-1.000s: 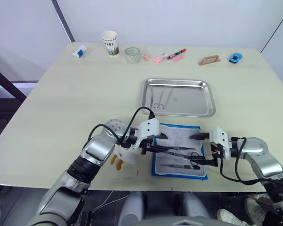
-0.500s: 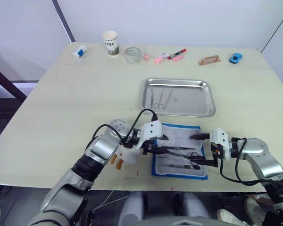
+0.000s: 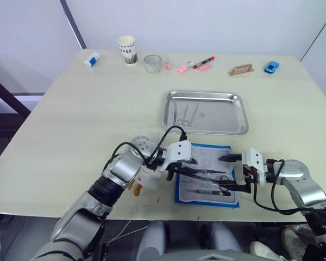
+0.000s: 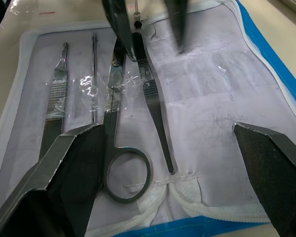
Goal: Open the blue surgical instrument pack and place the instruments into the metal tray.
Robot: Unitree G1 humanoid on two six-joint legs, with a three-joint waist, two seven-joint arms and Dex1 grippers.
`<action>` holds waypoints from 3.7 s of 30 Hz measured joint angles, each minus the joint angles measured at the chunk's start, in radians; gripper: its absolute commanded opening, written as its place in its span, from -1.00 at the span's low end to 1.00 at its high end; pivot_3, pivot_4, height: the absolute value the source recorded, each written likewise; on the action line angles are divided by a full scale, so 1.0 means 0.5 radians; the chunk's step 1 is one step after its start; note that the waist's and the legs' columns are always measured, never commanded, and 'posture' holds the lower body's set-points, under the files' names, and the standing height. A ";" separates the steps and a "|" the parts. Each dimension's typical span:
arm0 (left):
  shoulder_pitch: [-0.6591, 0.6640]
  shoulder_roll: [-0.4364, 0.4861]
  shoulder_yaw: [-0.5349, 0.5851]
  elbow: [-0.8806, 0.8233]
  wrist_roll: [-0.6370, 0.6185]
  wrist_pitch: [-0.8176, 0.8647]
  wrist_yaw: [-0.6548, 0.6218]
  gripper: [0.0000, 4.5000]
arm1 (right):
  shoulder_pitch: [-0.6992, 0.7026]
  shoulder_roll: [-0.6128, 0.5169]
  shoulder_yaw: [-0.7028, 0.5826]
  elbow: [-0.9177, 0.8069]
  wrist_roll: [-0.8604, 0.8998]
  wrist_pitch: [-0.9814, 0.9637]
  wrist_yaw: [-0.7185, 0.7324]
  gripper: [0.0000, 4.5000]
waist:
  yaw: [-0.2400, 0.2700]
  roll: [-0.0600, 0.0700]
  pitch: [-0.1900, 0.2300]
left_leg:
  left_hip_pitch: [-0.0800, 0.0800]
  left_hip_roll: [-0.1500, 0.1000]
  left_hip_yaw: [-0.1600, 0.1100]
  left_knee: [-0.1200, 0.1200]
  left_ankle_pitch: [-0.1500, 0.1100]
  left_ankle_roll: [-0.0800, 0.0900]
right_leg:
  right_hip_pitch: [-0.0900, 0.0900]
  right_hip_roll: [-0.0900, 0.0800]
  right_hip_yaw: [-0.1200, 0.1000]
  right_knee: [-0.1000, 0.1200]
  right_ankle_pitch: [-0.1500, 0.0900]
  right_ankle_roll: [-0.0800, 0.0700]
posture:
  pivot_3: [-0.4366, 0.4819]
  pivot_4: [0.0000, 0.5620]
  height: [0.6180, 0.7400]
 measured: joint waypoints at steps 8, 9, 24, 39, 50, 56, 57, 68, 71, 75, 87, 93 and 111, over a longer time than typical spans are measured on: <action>-0.006 0.010 0.000 0.010 0.003 -0.027 -0.027 -0.99 | 0.001 0.000 0.002 -0.006 0.000 0.002 -0.005 1.00 | -0.001 0.000 0.000 | 0.000 0.000 0.000 0.000 0.000 0.000 | 0.000 0.000 0.000 0.000 0.000 0.000 | -0.05 -0.47 1.00; -0.009 0.016 0.000 0.011 0.003 -0.029 -0.028 -0.99 | 0.001 0.000 0.003 -0.007 0.000 0.002 -0.006 1.00 | -0.001 0.000 0.000 | 0.000 0.000 0.000 0.000 0.000 0.000 | 0.000 0.000 0.000 0.000 0.000 0.000 | -0.05 -0.47 1.00; 0.047 0.458 0.208 -0.098 -0.136 0.018 -0.215 -0.99 | -0.027 0.017 0.020 0.035 0.000 -0.002 0.006 1.00 | -0.008 0.000 0.000 | 0.003 0.003 0.000 -0.002 0.000 0.000 | -0.001 0.002 0.001 0.002 -0.002 -0.003 | -0.05 -0.47 1.00; 0.213 0.654 0.707 -0.146 -0.401 0.202 -0.130 -0.99 | -0.081 0.041 0.042 0.112 -0.003 -0.031 0.060 1.00 | -0.007 0.000 0.000 | 0.003 0.003 0.001 -0.002 0.000 0.000 | -0.001 0.002 0.000 0.003 -0.002 -0.003 | -0.05 -0.47 1.00; -0.025 -0.092 0.873 -0.447 -0.505 1.134 0.953 -0.99 | -0.122 0.043 0.050 0.148 -0.009 -0.042 0.093 1.00 | -0.003 -0.004 0.000 | 0.001 0.001 -0.014 0.000 0.000 0.000 | 0.000 0.001 -0.001 0.004 -0.001 -0.002 | -0.05 -0.47 1.00; -0.295 -0.713 0.900 -0.377 -0.388 1.522 1.708 -0.99 | -0.130 0.049 0.051 0.148 -0.015 -0.038 0.094 1.00 | -0.008 -0.005 -0.001 | 0.002 0.000 -0.018 0.000 0.000 0.000 | 0.002 0.001 0.000 0.004 -0.001 -0.002 | -0.05 -0.47 1.00; -0.320 -0.762 0.899 -0.352 -0.373 1.543 1.766 -0.99 | -0.133 0.051 0.051 0.148 -0.015 -0.038 0.094 1.00 | -0.008 -0.005 -0.001 | 0.002 -0.001 -0.019 0.000 0.000 0.000 | 0.002 0.001 0.000 0.004 -0.001 -0.002 | -0.05 -0.47 1.00; -0.613 -1.230 0.913 0.320 -0.176 1.370 2.341 -0.99 | -0.129 0.047 0.054 0.145 -0.021 -0.036 0.106 1.00 | -0.004 -0.005 0.000 | 0.002 -0.003 -0.019 0.000 0.000 -0.001 | 0.002 0.001 -0.001 0.003 -0.001 -0.002 | -0.05 -0.47 1.00; -0.673 -1.285 0.943 0.473 -0.179 1.283 2.387 -0.99 | -0.119 0.046 0.053 0.131 -0.021 -0.032 0.101 1.00 | -0.005 -0.004 0.000 | 0.002 -0.003 -0.019 -0.001 0.001 -0.001 | 0.002 0.001 -0.001 0.003 -0.001 -0.002 | -0.05 -0.47 1.00; -0.680 -1.288 0.990 0.657 -0.179 1.210 2.469 -0.99 | -0.098 0.041 0.045 0.100 -0.020 -0.014 0.087 1.00 | -0.005 -0.004 0.000 | 0.002 -0.003 -0.019 -0.001 0.001 -0.002 | 0.002 0.001 -0.001 0.003 -0.001 -0.002 | -0.05 -0.47 1.00; -0.728 -1.295 1.010 0.842 -0.184 1.103 2.507 -0.99 | -0.077 0.035 0.032 0.073 -0.021 0.001 0.077 1.00 | -0.004 -0.004 0.000 | 0.001 -0.005 -0.019 -0.001 0.004 -0.006 | 0.002 0.000 -0.002 0.002 -0.001 -0.002 | -0.05 -0.47 1.00; -0.728 -1.295 0.961 0.881 -0.183 1.102 2.458 -0.99 | -0.077 0.036 0.032 0.073 -0.021 0.001 0.076 1.00 | -0.004 -0.004 0.000 | 0.001 -0.005 -0.018 -0.001 0.004 -0.006 | 0.002 0.000 -0.002 0.002 -0.001 -0.002 | -0.05 -0.47 1.00; -0.727 -1.294 0.940 0.880 -0.188 1.136 2.411 0.14 | -0.077 0.036 0.032 0.073 -0.021 0.001 0.065 1.00 | -0.004 -0.004 0.000 | 0.001 -0.005 -0.018 -0.001 0.003 -0.006 | 0.002 0.000 -0.002 0.002 -0.001 -0.002 | -0.05 -0.47 1.00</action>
